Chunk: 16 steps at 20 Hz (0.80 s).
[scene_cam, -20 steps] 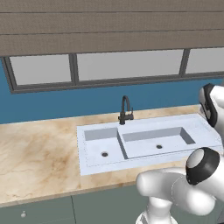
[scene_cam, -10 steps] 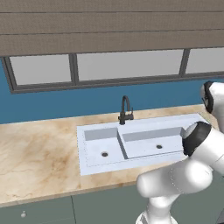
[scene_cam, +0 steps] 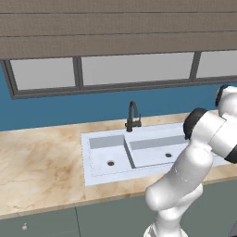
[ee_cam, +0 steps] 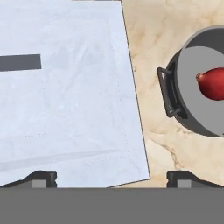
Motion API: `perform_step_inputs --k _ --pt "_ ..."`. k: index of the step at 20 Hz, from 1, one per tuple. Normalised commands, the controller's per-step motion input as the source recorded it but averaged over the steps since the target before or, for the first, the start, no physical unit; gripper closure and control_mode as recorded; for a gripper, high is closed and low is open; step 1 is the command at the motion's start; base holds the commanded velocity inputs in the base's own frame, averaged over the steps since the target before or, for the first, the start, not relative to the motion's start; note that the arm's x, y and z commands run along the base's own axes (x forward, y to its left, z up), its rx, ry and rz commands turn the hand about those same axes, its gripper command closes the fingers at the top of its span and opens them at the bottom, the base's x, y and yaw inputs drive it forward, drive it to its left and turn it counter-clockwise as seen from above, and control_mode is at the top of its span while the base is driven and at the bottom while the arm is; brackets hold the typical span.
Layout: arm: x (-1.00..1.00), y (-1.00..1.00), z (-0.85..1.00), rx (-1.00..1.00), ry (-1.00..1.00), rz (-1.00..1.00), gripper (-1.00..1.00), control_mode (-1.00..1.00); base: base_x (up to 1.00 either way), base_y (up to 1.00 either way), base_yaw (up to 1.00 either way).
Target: Dump the onion from the pot into the sink. Then turn on the water and wash the onion. Then turn off the water and put the onion back in the pot.
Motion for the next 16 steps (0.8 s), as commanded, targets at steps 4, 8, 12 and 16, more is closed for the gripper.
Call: perform_step_inputs --k 4,8,12,16 --pt "0.25 -0.44 -0.31 0.14 0.0 0.0 -1.0 -1.0 0.0 0.0 0.0" --pt "0.25 -0.23 -0.27 0.01 -0.01 0.0 -1.0 -1.0 0.0 0.0 0.0" --pt "0.1 -0.12 -0.21 -0.04 -0.06 0.0 -1.0 -1.0 0.0 0.0 0.0" --pt "0.01 -0.1 -0.26 -0.1 -0.06 0.0 -1.0 -1.0 0.0 0.0 0.0"
